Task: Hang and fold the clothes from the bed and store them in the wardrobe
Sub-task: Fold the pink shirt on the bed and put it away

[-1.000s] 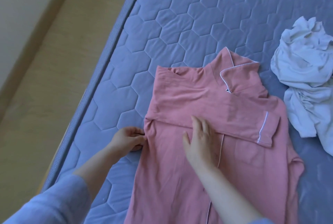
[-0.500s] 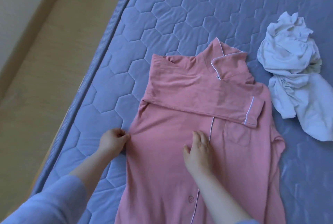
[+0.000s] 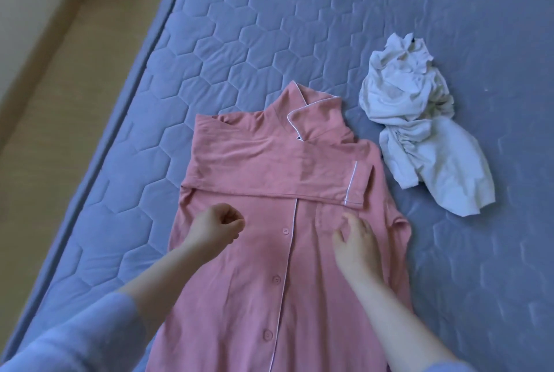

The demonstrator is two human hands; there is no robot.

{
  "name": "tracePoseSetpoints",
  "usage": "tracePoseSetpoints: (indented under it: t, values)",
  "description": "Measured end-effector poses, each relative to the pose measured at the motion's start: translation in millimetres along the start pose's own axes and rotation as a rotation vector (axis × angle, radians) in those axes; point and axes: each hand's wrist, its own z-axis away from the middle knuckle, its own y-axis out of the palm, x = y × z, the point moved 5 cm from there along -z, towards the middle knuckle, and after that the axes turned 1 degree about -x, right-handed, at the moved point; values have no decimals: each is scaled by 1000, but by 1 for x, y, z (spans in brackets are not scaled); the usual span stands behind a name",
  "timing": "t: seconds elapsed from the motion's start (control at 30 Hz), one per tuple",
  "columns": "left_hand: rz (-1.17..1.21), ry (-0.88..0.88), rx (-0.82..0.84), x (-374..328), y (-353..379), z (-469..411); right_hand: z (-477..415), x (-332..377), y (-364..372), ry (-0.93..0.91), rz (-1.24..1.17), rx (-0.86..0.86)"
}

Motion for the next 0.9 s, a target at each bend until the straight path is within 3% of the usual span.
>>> tracePoseSetpoints:
  t: [0.3, 0.57, 0.73, 0.8, 0.9]
  values:
    - [-50, 122, 89, -88, 116, -10, -67, -104, -82, 119, -175, -9]
    - [-230, 337, 33, -167, 165, -60, -139, -119, -78, 137, -292, 67]
    - [-362, 469, 20, -203, 196, -91, -171, -135, -61, 133, -316, 198]
    - [-416, 509, 18, -212, 206, -103, -184, -133, -64, 94, -405, 150]
    - [-453, 583, 10, -231, 212, -116, -216, -123, -99, -5, -512, -121]
